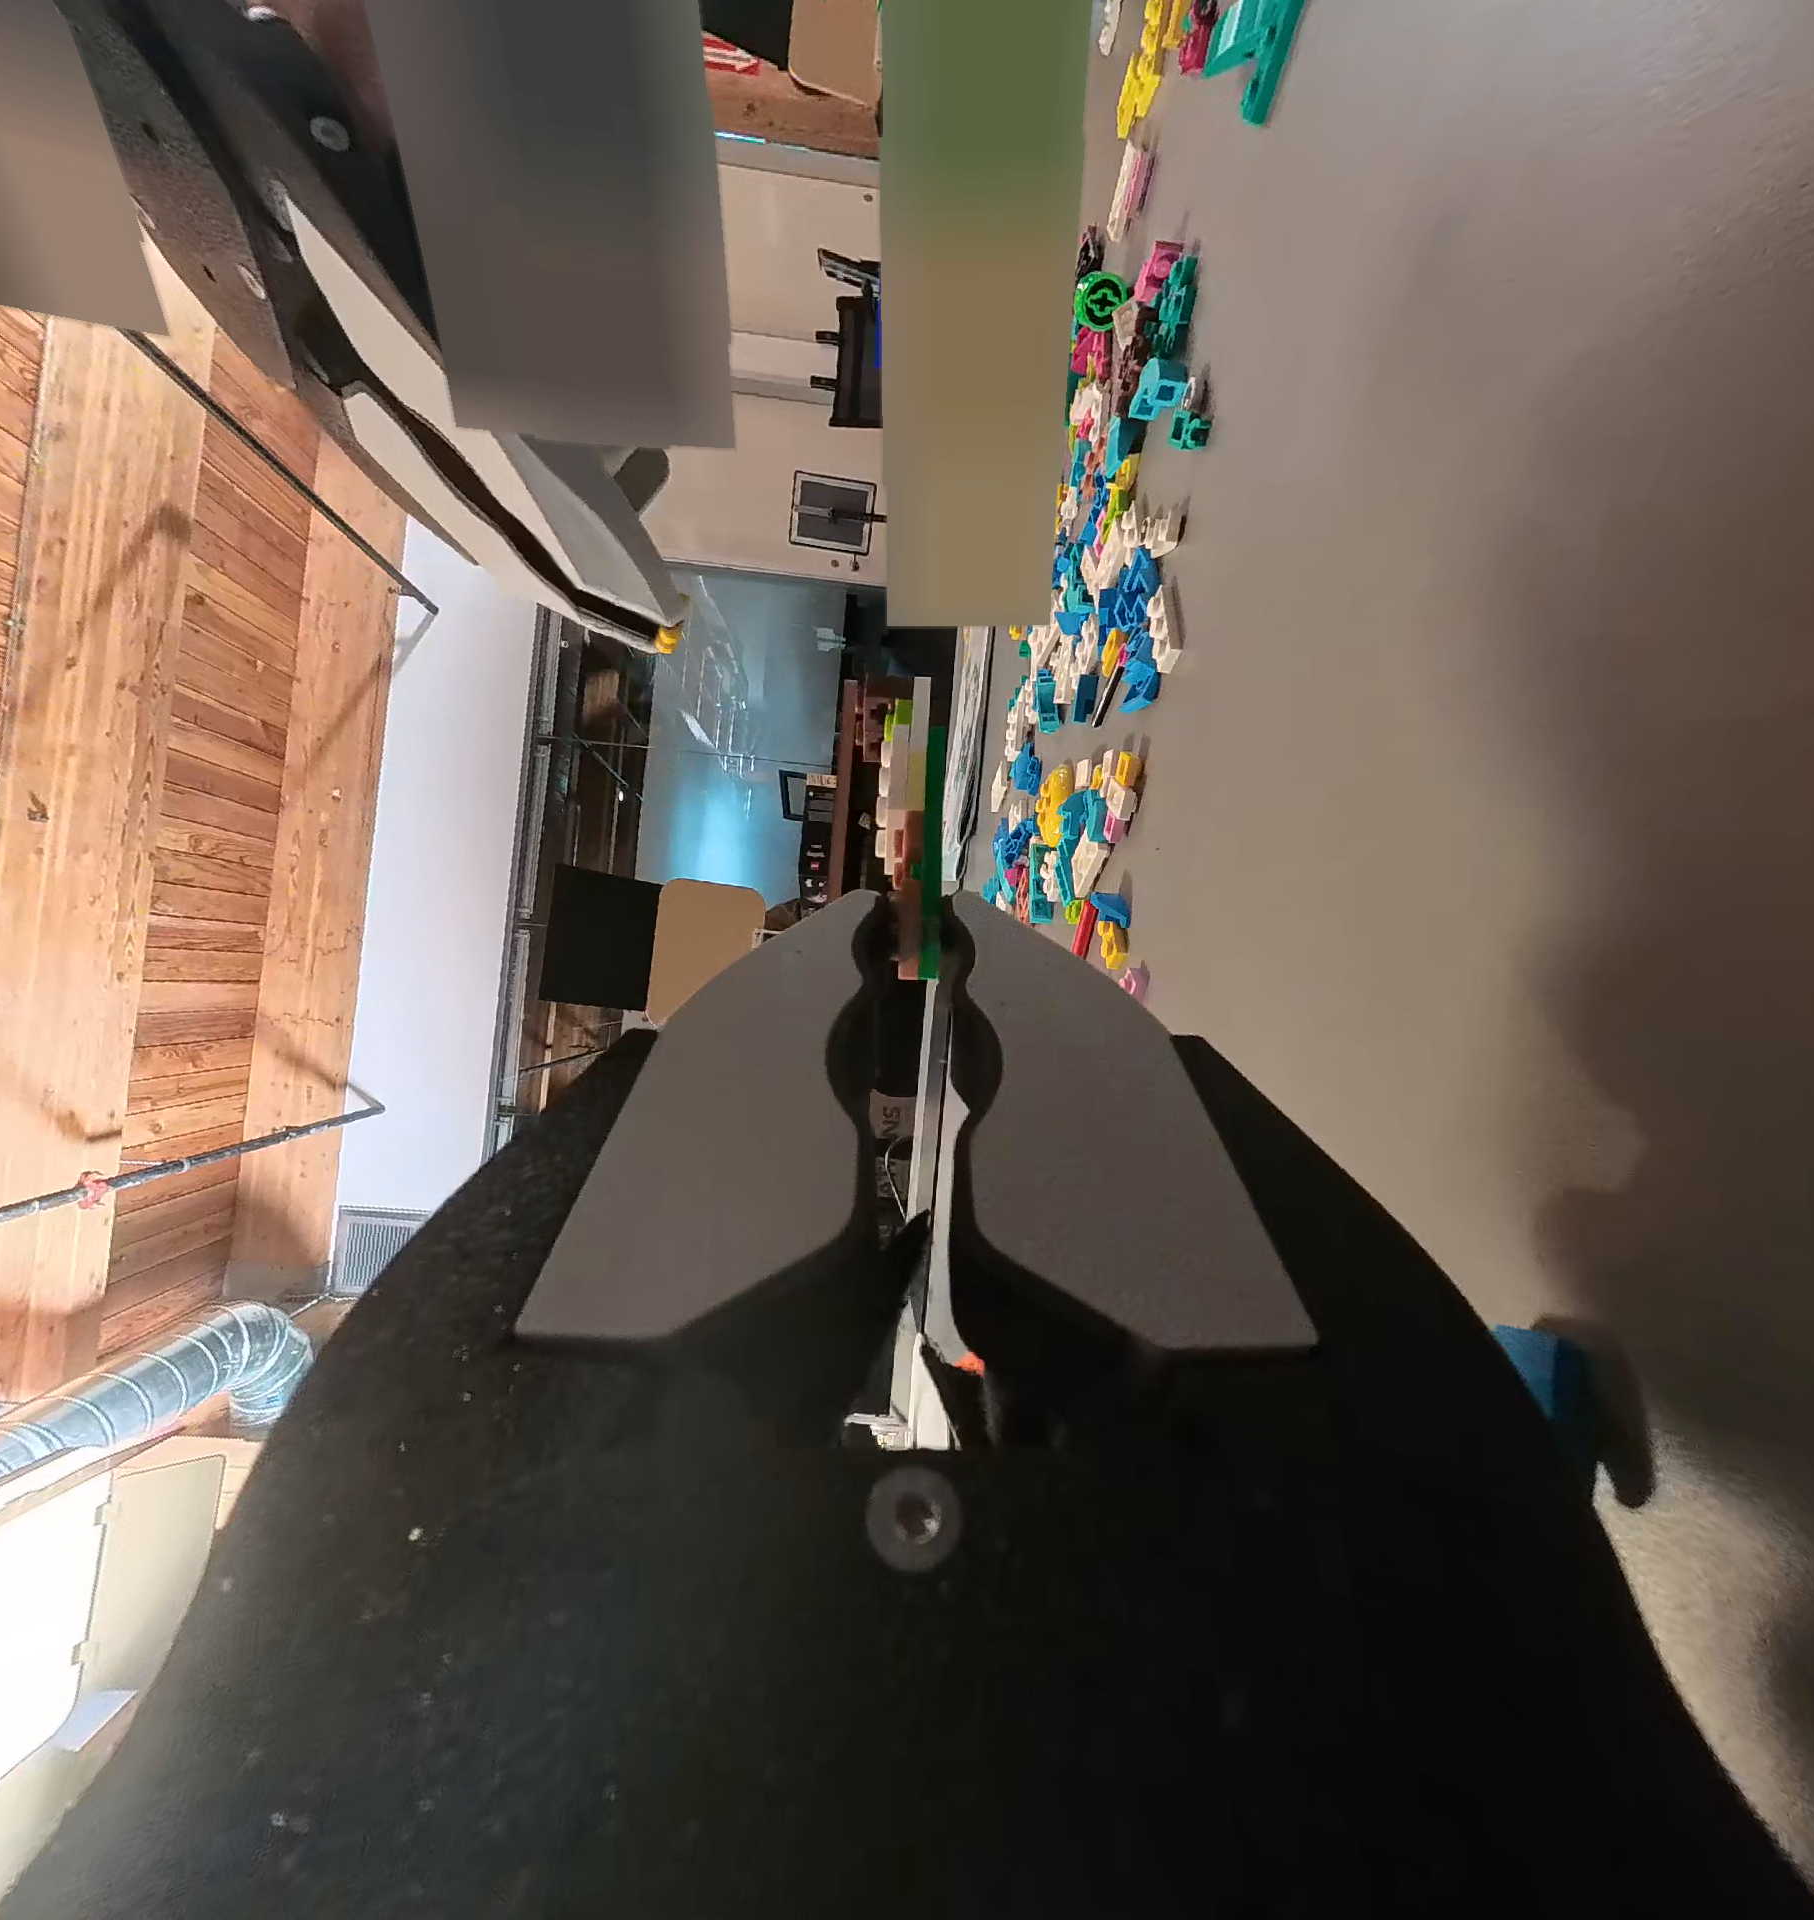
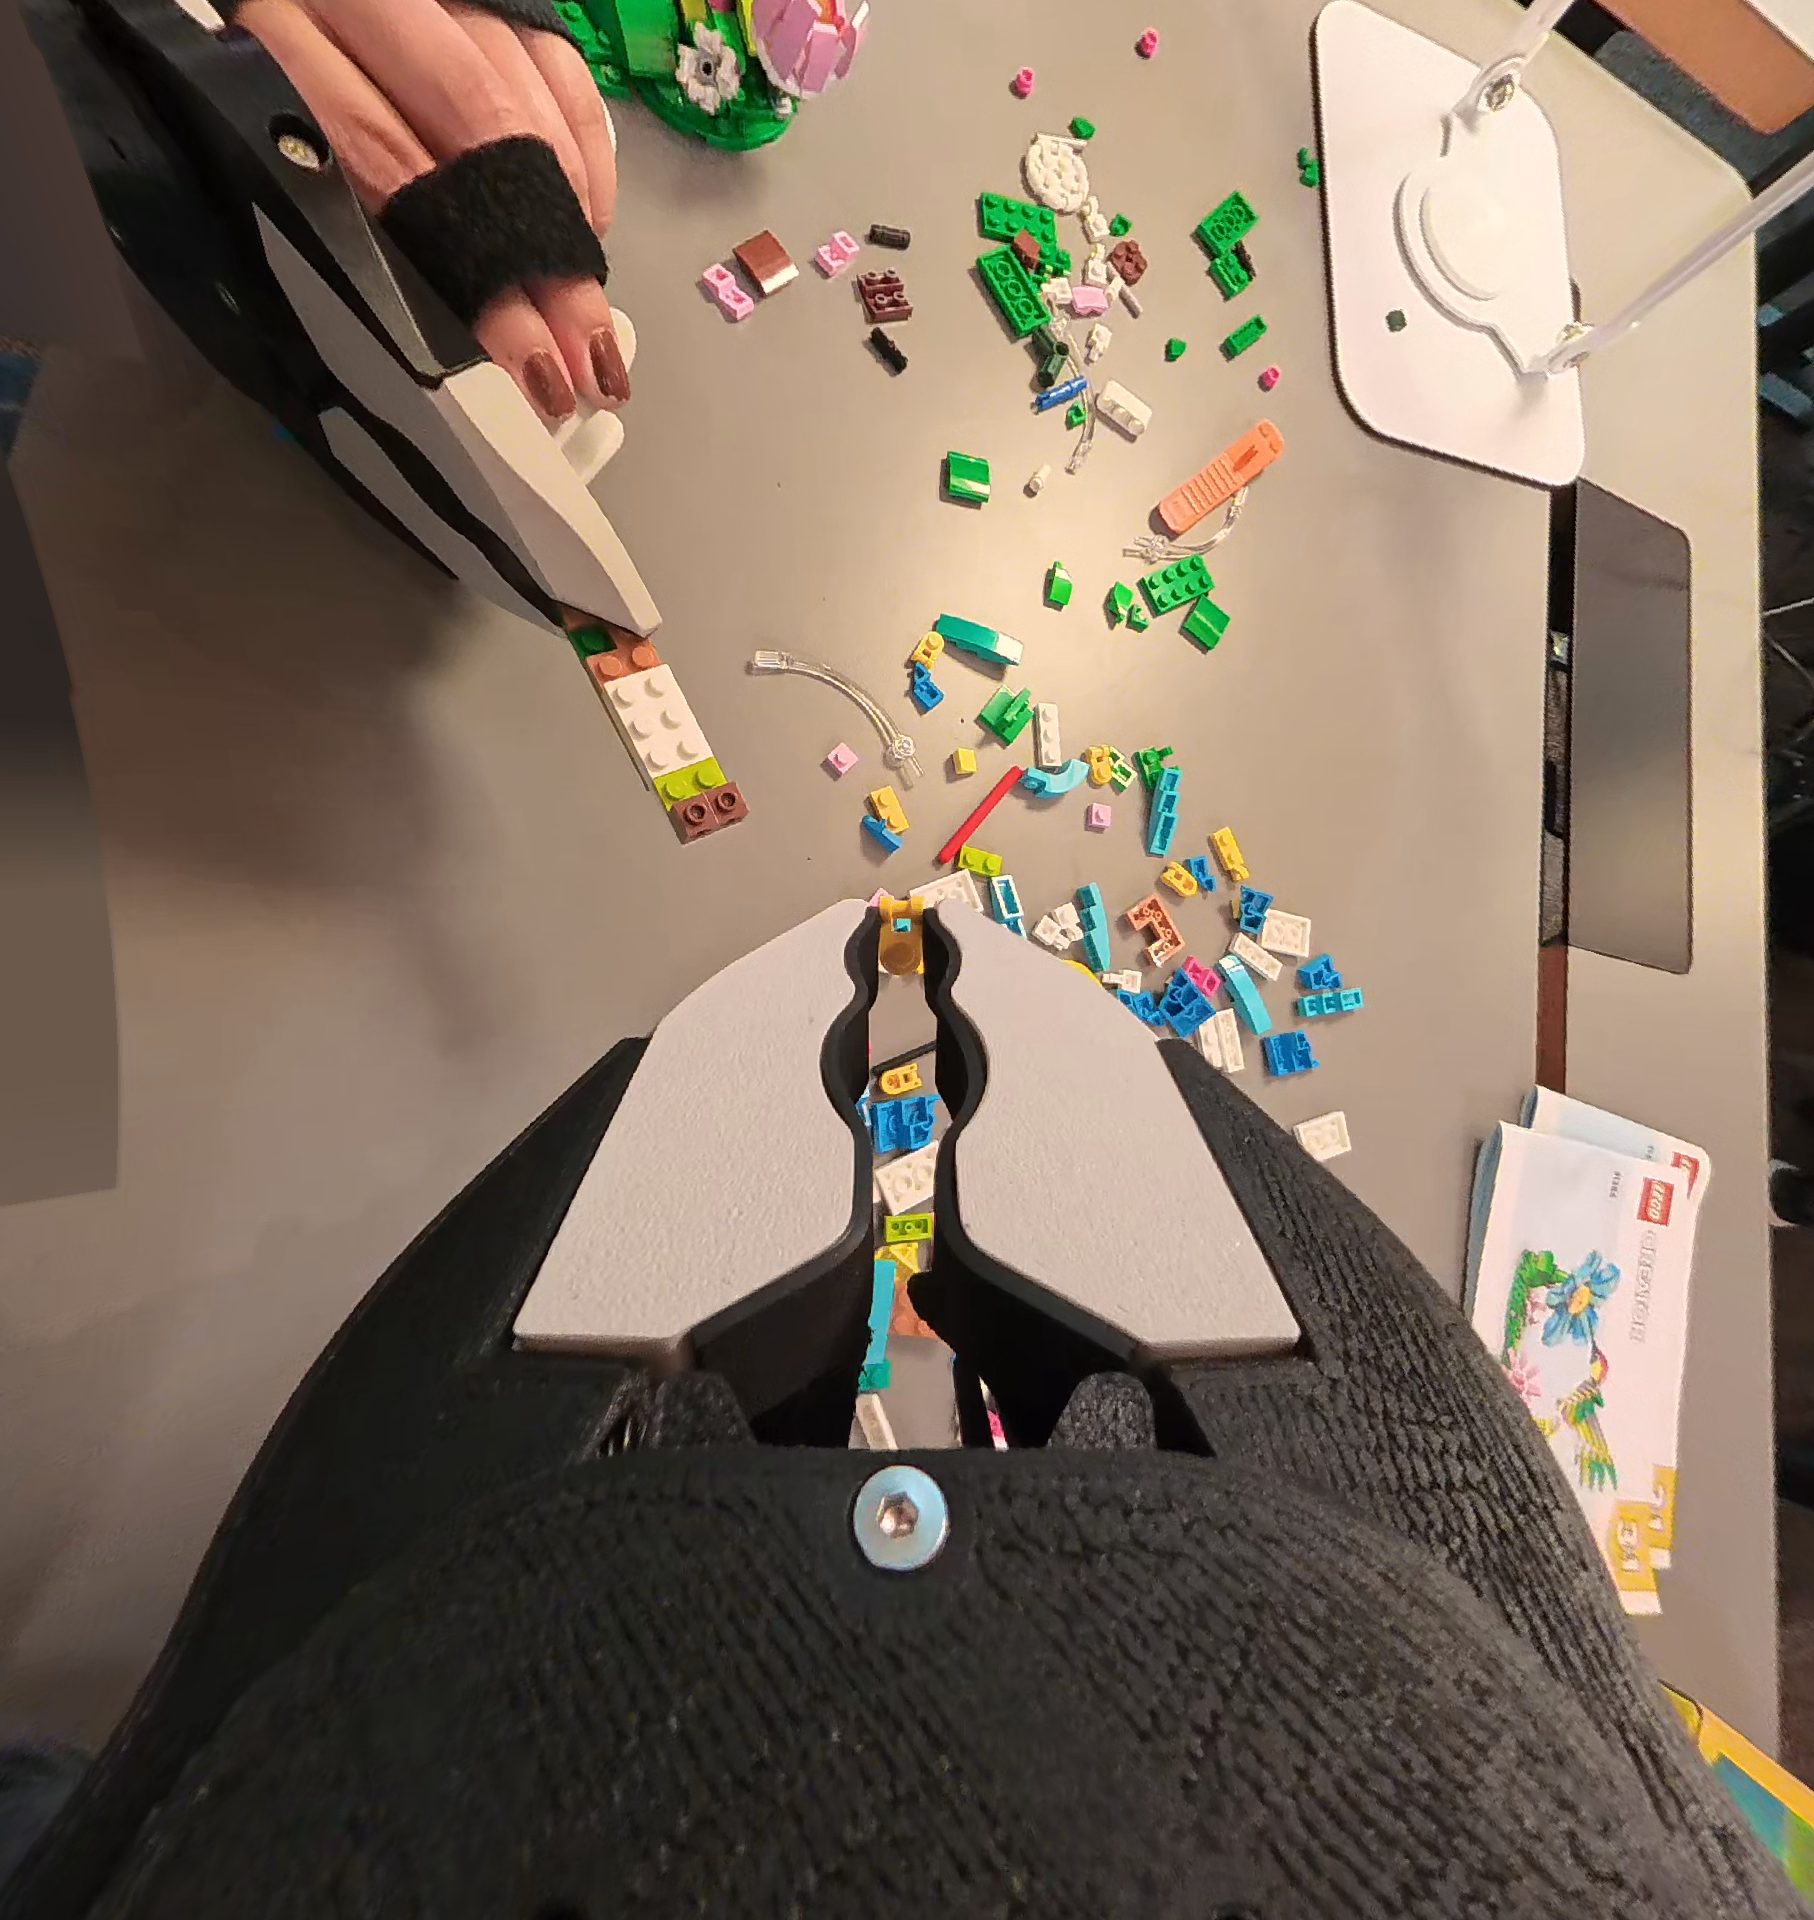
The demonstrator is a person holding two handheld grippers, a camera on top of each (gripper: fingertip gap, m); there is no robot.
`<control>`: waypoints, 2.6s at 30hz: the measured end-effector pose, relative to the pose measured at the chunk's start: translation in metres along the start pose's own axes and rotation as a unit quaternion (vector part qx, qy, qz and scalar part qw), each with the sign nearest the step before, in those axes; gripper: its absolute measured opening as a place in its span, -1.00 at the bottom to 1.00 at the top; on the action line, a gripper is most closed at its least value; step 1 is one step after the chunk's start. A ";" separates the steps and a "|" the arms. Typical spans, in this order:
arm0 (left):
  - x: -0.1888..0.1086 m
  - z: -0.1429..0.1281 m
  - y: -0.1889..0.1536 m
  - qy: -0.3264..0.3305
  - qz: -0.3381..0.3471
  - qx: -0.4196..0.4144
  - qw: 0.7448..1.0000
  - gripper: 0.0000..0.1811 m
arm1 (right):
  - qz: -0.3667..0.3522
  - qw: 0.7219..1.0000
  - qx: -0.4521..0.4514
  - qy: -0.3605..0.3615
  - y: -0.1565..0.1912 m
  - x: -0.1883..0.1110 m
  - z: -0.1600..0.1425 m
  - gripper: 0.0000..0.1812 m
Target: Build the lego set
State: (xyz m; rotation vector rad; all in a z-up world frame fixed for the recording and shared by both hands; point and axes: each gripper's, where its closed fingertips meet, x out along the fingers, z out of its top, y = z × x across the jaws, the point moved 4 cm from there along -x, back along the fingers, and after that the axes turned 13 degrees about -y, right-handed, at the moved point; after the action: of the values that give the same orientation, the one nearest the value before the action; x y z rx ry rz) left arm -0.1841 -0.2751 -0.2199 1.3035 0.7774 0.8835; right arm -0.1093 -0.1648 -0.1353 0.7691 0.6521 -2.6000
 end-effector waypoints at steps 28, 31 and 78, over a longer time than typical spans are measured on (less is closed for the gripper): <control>0.000 0.009 -0.005 -0.020 -0.021 0.024 0.999 -0.92 | 0.054 0.984 0.124 0.118 0.052 0.019 -0.070 -0.93; 0.000 0.013 -0.007 -0.024 -0.027 0.046 0.998 -0.91 | 0.056 0.980 0.154 0.112 0.069 0.026 -0.083 -0.93; -0.001 0.013 -0.014 -0.030 -0.050 0.023 0.998 -0.91 | -0.476 0.826 0.297 0.057 0.025 -0.153 -0.200 -0.71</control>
State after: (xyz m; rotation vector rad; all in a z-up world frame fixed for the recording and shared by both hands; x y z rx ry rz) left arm -0.1718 -0.2822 -0.2328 1.3140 0.8118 0.7479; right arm 0.1059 -0.0522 -0.2043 0.9339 0.2401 -3.8129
